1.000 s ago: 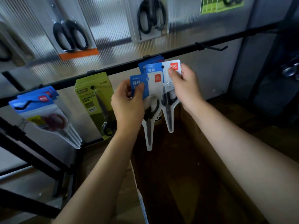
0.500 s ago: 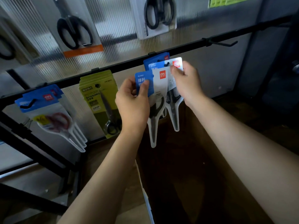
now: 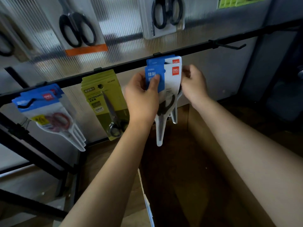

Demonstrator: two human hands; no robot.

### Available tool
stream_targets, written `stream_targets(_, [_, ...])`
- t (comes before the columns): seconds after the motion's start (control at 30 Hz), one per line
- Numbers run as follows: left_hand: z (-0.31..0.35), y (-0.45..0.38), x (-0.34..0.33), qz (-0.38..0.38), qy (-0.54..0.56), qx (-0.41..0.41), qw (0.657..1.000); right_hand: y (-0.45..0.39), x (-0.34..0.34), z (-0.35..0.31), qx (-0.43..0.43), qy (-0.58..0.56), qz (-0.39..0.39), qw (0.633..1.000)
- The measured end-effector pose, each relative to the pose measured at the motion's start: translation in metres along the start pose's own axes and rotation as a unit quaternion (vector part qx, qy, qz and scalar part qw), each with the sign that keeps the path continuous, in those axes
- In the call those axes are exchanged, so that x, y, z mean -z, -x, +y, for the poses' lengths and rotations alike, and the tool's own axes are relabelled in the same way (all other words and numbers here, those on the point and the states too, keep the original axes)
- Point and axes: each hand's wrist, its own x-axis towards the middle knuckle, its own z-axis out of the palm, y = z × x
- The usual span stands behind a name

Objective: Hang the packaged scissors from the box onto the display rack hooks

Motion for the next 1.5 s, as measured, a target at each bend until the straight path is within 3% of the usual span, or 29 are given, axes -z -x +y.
stream_targets(0.1, [0.007, -0.006, -0.015, -0.018, 0.002, -0.004, 1.000, 0.008, 0.017, 0.013, 0.036, 0.064, 0.034, 0.997])
stream_targets(0.37, [0.002, -0.012, -0.040, -0.006, -0.010, 0.004, 1.000, 0.021, 0.041, 0.037, 0.146, 0.158, 0.008, 0.977])
stream_targets(0.77, [-0.005, -0.025, -0.041, 0.015, -0.065, 0.018, 0.998, 0.026, 0.030, 0.043, 0.116, 0.146, -0.045, 0.981])
stream_targets(1.23, [-0.025, -0.032, -0.043, 0.032, -0.107, 0.043, 0.993, 0.028, 0.032, 0.054, 0.077, 0.211, -0.027, 0.974])
stream_targets(1.37, [-0.033, -0.020, -0.039, 0.080, -0.152, 0.057, 0.983, 0.022, 0.030, 0.047, 0.078, 0.250, -0.039, 0.964])
stream_targets(1.5, [-0.019, 0.003, -0.046, 0.037, -0.218, 0.114, 0.969, 0.027, 0.038, 0.026, 0.062, 0.310, -0.078, 0.946])
